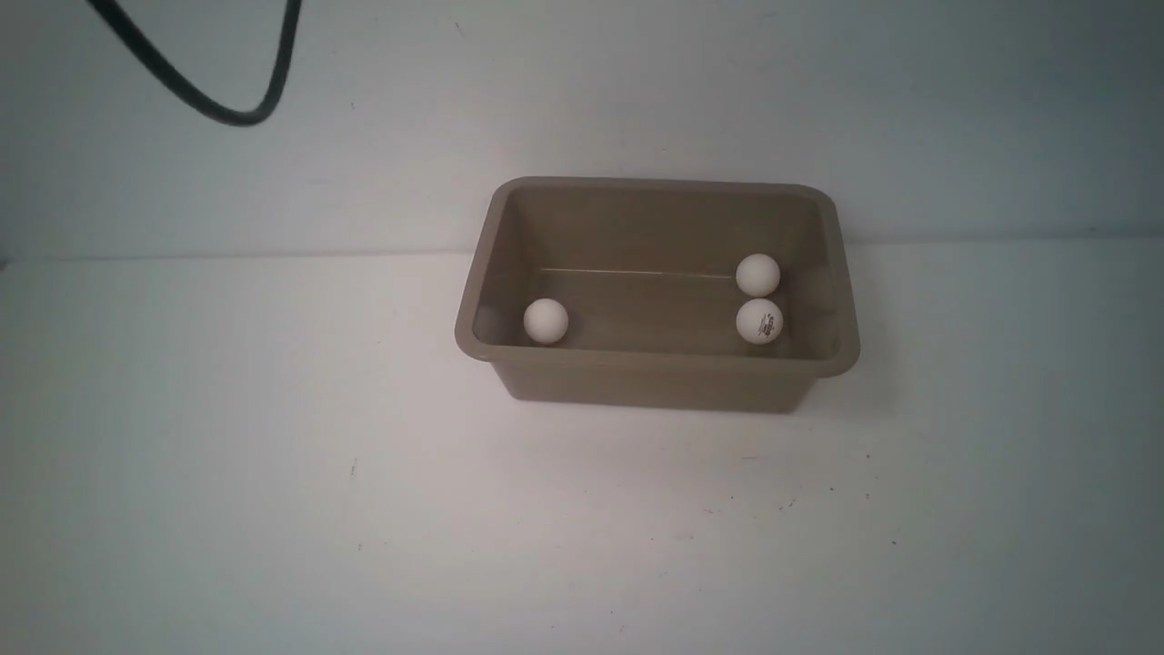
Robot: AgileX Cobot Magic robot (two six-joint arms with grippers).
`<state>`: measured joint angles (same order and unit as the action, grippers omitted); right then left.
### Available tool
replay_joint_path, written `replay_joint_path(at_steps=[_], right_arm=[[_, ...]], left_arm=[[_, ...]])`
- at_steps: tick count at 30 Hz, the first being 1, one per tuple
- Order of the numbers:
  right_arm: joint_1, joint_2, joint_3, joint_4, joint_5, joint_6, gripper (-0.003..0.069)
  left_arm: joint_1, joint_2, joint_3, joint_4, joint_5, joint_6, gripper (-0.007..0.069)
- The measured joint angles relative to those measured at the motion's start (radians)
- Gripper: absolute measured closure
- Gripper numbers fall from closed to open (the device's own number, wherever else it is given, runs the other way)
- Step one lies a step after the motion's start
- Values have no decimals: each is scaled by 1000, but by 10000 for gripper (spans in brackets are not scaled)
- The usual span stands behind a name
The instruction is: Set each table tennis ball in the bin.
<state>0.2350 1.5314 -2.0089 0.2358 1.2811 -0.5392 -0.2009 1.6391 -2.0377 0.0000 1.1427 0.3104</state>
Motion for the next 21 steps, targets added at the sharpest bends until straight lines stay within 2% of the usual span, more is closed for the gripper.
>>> replay_joint_path(at_steps=[5,12,16,20,21], right_arm=[[0,-114,0,46,-44,-55,95],[0,-407,25,16,-44,-53,95],[0,-590,168,-10,-62,-39,95],[0,-840,605,18,-198,-59,95],[0,-850,605,22,-209,-63,95]], left_arm=[[0,-8,0,-49,-29,18,94],[0,-8,0,-130,-81,60,94],[0,-8,0,-152,-102,64,94],[0,-8,0,-178,-105,71,94],[0,-8,0,-178,-106,71,94]])
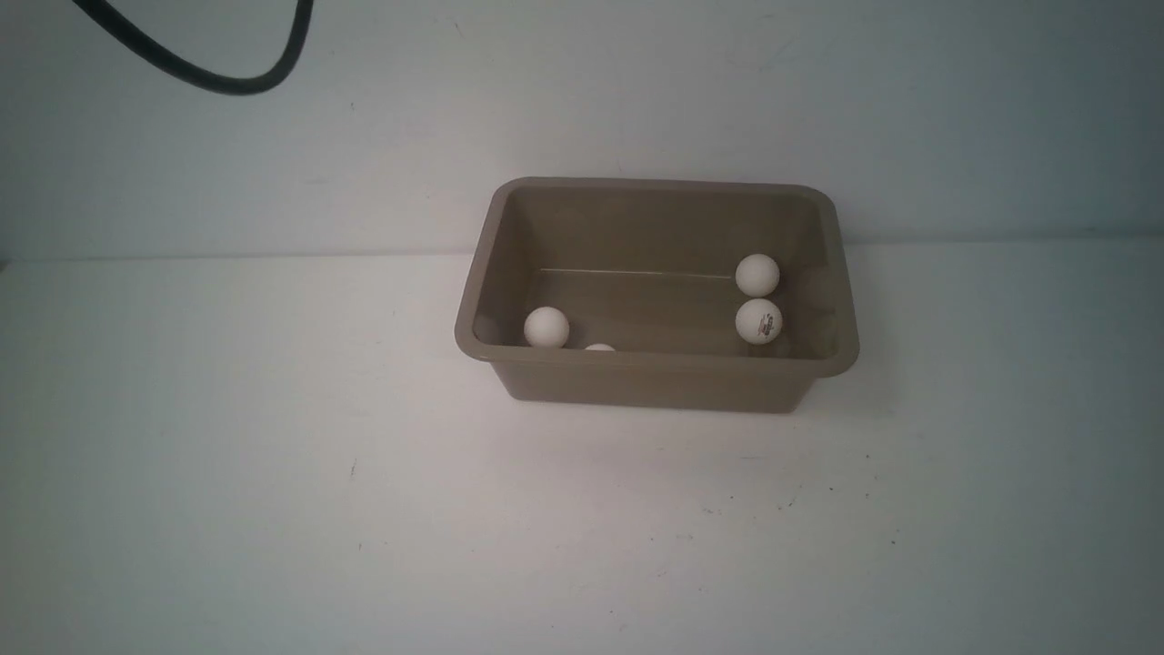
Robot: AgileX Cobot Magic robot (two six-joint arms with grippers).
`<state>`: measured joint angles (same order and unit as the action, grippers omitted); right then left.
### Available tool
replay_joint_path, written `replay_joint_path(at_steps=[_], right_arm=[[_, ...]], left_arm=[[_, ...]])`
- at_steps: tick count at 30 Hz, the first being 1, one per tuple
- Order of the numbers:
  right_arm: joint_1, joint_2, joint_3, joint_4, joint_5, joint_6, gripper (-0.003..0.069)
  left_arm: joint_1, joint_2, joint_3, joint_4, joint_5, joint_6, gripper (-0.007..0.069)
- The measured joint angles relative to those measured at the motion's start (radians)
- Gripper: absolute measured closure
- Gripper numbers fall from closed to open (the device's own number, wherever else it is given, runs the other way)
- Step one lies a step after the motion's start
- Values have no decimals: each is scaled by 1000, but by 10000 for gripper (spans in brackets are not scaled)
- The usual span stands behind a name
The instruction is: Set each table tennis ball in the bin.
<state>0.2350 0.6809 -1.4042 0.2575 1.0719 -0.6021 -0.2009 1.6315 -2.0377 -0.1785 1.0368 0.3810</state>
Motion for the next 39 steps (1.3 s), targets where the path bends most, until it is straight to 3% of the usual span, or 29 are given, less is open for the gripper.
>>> replay_joint_path(at_steps=[3,5,8,11,19,39], right_arm=[[0,-163,423,95,-272,-92,95],[0,-190,508,122,-317,-113,95],[0,-264,795,253,-521,-189,95],[0,-299,913,348,-614,-253,95],[0,-312,943,397,-624,-296,95],[0,-312,943,409,-449,-284,95]], left_arm=[[0,1,0,-28,-14,1,94],[0,2,0,-35,-17,1,94],[0,4,0,-54,-21,1,94],[0,4,0,-66,-21,8,94],[0,4,0,-99,-21,10,94],[0,4,0,-121,-48,19,94]])
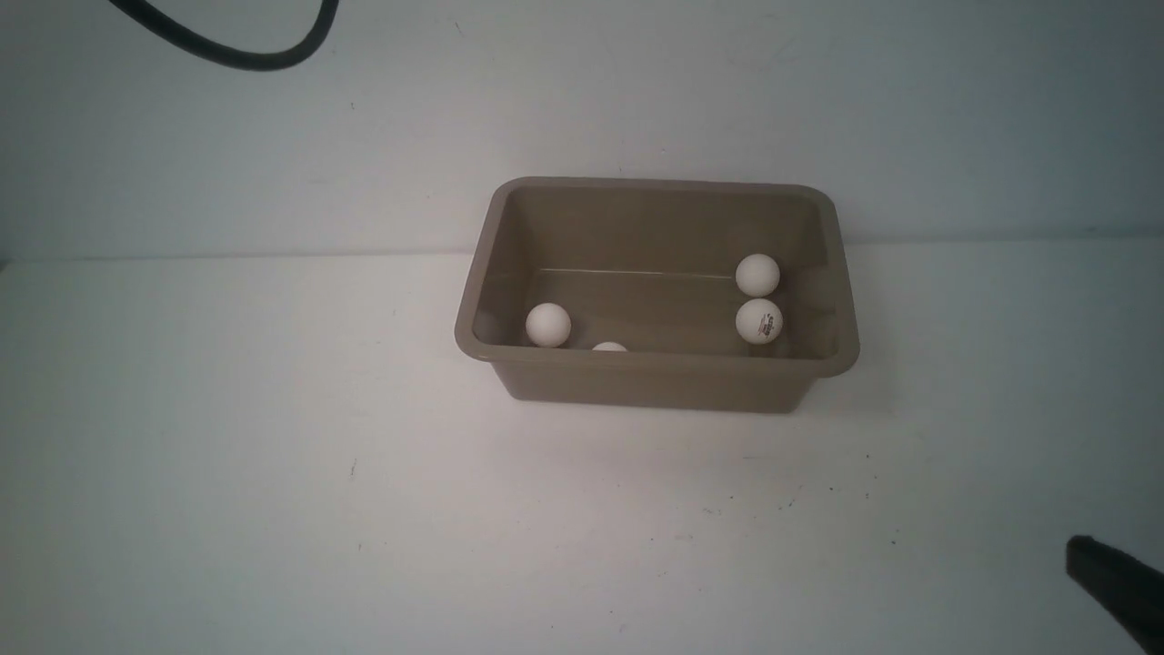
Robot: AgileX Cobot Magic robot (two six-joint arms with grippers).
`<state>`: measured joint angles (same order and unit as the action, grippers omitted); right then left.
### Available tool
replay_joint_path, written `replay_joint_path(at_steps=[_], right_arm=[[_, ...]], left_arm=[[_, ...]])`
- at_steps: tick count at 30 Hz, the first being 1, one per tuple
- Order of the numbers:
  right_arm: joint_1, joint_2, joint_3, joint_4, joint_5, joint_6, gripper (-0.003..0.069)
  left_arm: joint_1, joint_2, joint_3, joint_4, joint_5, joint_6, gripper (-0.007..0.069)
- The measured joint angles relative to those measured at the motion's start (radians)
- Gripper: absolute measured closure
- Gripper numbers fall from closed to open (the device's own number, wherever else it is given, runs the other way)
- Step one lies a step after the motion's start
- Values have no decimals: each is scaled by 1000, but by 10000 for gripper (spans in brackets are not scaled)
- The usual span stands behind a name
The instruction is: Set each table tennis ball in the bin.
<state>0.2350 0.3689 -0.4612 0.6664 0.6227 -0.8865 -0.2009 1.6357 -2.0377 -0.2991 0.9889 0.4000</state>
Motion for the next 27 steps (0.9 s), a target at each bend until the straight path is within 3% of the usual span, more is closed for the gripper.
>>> replay_joint_path(at_steps=[5,12,27], right_arm=[[0,0,0,0,48,1,95],[0,-49,30,-311,69,1,95],[-35,-344,335,-75,26,1,95]], left_arm=[[0,0,0,-4,0,0,94],[0,0,0,-31,0,15,94],[0,1,0,-65,1,49,94]])
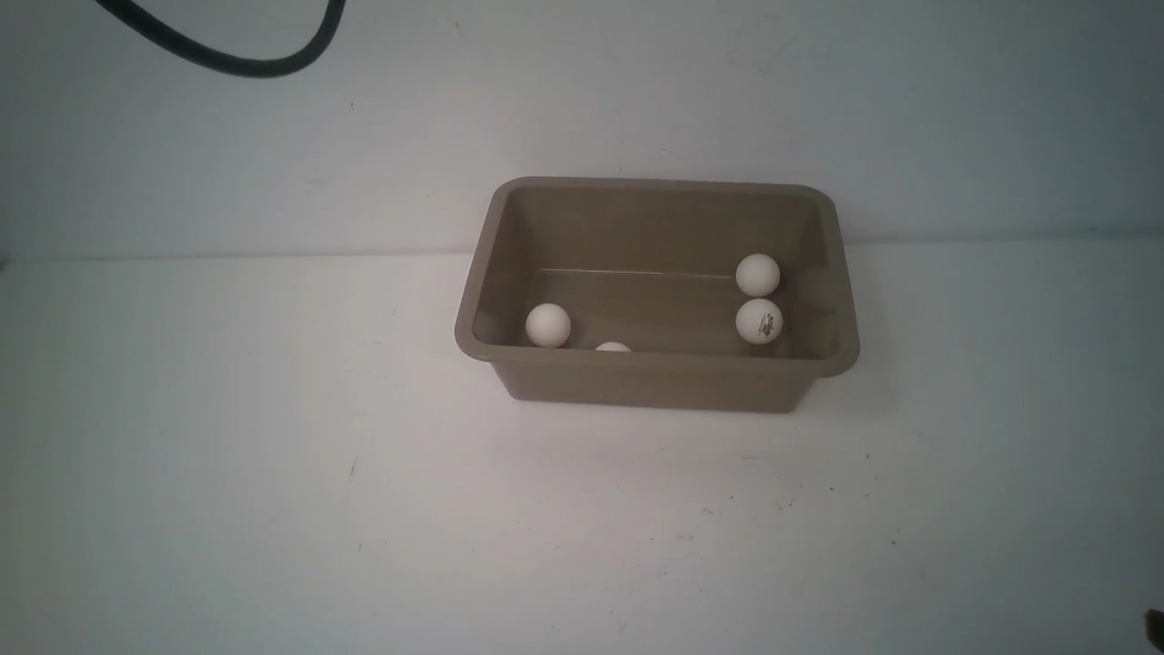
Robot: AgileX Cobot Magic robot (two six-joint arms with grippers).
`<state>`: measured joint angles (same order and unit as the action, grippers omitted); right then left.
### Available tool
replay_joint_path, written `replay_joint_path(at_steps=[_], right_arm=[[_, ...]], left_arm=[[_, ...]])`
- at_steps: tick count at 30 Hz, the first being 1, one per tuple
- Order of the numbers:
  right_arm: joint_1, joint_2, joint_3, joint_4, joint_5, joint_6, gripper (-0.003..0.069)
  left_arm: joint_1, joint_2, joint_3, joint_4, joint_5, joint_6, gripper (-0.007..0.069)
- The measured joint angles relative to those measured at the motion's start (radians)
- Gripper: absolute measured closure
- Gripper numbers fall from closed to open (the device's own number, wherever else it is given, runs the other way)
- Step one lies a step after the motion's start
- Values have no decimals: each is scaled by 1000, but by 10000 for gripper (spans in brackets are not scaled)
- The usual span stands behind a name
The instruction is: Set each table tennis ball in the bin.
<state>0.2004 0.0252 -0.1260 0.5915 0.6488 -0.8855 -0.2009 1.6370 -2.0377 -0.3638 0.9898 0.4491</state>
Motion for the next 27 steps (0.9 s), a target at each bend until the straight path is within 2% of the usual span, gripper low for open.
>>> replay_joint_path(at_steps=[3,13,19,24,27], right_arm=[[0,-34,36,42,-11,0,95],[0,-37,131,61,-80,0,95],[0,-37,134,-76,-124,0,95],[0,-37,134,-246,-159,0,95],[0,-37,134,-295,-163,0,95]], left_arm=[[0,0,0,-3,3,0,94],[0,0,0,-13,43,0,94],[0,0,0,-14,73,0,94],[0,0,0,-14,78,0,94],[0,0,0,-14,78,0,94]])
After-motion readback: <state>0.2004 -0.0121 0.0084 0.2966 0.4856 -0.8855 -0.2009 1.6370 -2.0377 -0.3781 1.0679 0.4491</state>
